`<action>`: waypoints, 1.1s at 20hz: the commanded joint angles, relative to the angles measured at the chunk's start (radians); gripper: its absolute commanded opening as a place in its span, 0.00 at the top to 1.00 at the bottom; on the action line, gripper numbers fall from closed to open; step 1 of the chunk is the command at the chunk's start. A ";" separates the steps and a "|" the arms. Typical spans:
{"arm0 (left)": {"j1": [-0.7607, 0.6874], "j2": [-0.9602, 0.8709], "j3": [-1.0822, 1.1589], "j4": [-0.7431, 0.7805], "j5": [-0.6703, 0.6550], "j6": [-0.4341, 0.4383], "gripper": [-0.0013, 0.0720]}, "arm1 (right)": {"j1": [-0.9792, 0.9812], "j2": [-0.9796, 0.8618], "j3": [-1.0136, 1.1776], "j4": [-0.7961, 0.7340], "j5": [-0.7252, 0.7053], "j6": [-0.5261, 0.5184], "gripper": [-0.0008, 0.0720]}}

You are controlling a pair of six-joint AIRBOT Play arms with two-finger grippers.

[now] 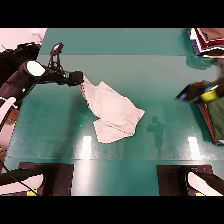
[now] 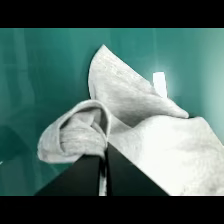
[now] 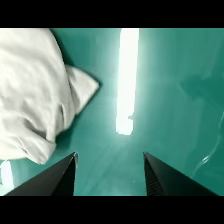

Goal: Fold the shirts.

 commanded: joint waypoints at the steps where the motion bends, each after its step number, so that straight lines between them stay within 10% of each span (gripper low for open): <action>1: 0.001 0.012 0.018 0.018 -0.025 0.002 0.95 | 0.148 -0.046 -0.319 0.088 -0.237 -0.009 0.39; 12: 0.001 0.010 0.017 0.038 -0.086 0.002 0.95 | 0.394 -0.362 -0.151 0.346 -0.412 -0.113 0.40; 15: 0.002 0.011 0.018 0.037 -0.092 0.002 0.95 | 0.394 -0.386 -0.101 0.344 -0.413 -0.148 0.98; 22: 0.002 0.227 0.210 0.096 -0.100 0.002 0.95 | 0.291 -0.157 0.212 0.159 -0.327 -0.134 0.98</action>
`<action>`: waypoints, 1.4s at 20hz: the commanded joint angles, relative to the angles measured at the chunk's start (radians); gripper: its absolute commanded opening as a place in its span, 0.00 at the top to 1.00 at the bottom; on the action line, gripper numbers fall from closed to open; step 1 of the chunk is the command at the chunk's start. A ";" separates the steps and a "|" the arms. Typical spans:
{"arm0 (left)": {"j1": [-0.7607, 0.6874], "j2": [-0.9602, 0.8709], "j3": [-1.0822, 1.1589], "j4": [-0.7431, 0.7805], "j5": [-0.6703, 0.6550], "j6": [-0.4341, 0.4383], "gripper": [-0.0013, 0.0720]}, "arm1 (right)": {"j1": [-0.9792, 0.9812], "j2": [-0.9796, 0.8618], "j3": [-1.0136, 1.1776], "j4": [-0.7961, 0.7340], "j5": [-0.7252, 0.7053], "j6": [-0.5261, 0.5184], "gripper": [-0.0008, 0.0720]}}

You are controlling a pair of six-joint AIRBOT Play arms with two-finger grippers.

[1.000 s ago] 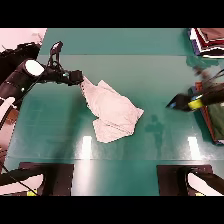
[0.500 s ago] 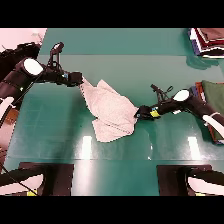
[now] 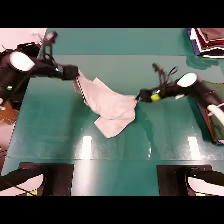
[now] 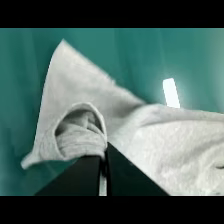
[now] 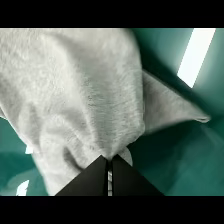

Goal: Fold the shirts.

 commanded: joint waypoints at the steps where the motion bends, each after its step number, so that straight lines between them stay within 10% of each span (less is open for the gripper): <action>1: 0.000 0.145 0.149 0.021 -0.002 0.000 0.95 | -0.076 0.146 0.201 -0.097 0.065 0.008 0.98; 15: 0.000 0.414 0.453 -0.069 -0.098 0.000 0.95 | -0.252 0.503 0.480 -0.115 0.109 0.040 0.98; 23: 0.000 0.286 0.044 -0.034 -0.201 0.001 0.95 | -0.204 0.180 0.330 -0.123 0.190 0.078 0.98; 28: 0.000 0.064 -0.236 0.031 0.011 0.043 0.95 | -0.167 -0.113 0.288 -0.163 0.088 0.078 0.98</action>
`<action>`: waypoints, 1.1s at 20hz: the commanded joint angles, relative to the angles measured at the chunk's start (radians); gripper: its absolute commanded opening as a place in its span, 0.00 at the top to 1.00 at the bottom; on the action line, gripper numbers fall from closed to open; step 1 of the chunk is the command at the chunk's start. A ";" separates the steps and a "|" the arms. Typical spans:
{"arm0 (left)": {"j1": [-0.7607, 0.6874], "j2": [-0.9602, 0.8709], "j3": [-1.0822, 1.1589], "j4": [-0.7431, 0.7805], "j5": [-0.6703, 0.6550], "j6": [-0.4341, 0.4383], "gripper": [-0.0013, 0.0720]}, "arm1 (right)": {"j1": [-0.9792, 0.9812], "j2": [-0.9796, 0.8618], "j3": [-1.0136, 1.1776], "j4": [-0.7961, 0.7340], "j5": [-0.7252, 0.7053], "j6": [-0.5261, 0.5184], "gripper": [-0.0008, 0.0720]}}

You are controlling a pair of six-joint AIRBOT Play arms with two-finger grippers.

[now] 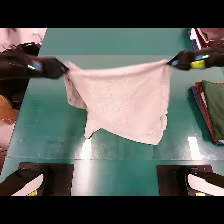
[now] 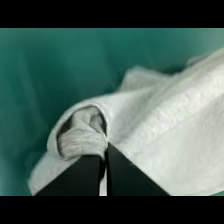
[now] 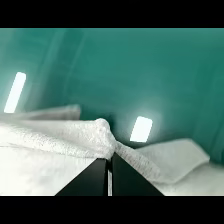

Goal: Fold the shirts.

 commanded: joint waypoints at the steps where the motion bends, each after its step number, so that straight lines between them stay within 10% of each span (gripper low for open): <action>1: 0.000 -0.162 -0.151 0.035 0.169 0.052 0.95 | 0.022 -0.183 -0.020 -0.013 -0.093 0.001 0.98; 6: 0.001 -0.282 -0.144 0.038 0.315 0.043 0.93 | 0.019 -0.261 -0.018 0.048 -0.178 0.001 0.97; 8: 0.006 -0.280 -0.110 0.040 0.282 0.043 0.29 | 0.001 -0.261 0.006 0.048 -0.151 0.001 0.47; 15: 0.104 -0.240 -0.014 0.103 -0.120 0.032 0.30 | -0.109 -0.080 -0.084 -0.011 0.053 -0.023 0.43; 22: 0.061 -0.216 -0.278 0.064 -0.054 0.000 0.30 | -0.216 0.257 -0.588 -0.014 0.034 -0.023 0.43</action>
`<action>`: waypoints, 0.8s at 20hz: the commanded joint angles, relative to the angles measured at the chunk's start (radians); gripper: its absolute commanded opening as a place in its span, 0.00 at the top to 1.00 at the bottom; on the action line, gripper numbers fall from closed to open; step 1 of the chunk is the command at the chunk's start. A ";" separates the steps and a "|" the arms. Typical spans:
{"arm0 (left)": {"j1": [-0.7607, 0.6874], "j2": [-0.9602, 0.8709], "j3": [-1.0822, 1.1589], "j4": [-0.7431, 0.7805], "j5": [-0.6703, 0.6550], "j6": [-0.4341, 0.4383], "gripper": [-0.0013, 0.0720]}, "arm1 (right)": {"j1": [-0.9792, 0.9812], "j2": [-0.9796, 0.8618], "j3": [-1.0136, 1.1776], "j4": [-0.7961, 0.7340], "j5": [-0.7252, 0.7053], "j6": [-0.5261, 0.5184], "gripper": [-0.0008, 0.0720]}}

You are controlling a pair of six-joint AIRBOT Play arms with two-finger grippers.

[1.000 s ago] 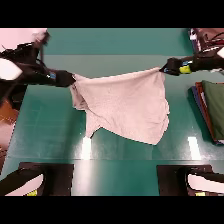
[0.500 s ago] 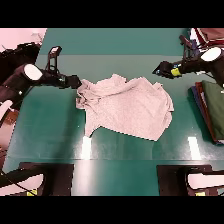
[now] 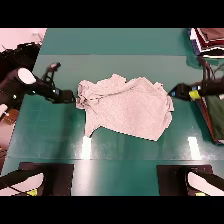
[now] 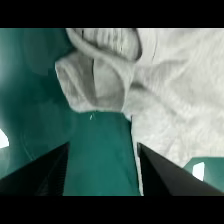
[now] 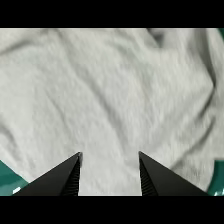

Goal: Fold the shirts.

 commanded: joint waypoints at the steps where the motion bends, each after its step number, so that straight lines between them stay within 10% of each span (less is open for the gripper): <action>1: -0.036 0.006 -0.135 -0.014 0.067 -0.040 0.30 | -0.056 0.143 -0.206 -0.003 0.002 0.000 0.43; 16: -0.288 0.005 -0.241 -0.029 0.162 -0.103 0.30 | -0.154 0.206 -0.525 0.007 0.036 0.000 0.43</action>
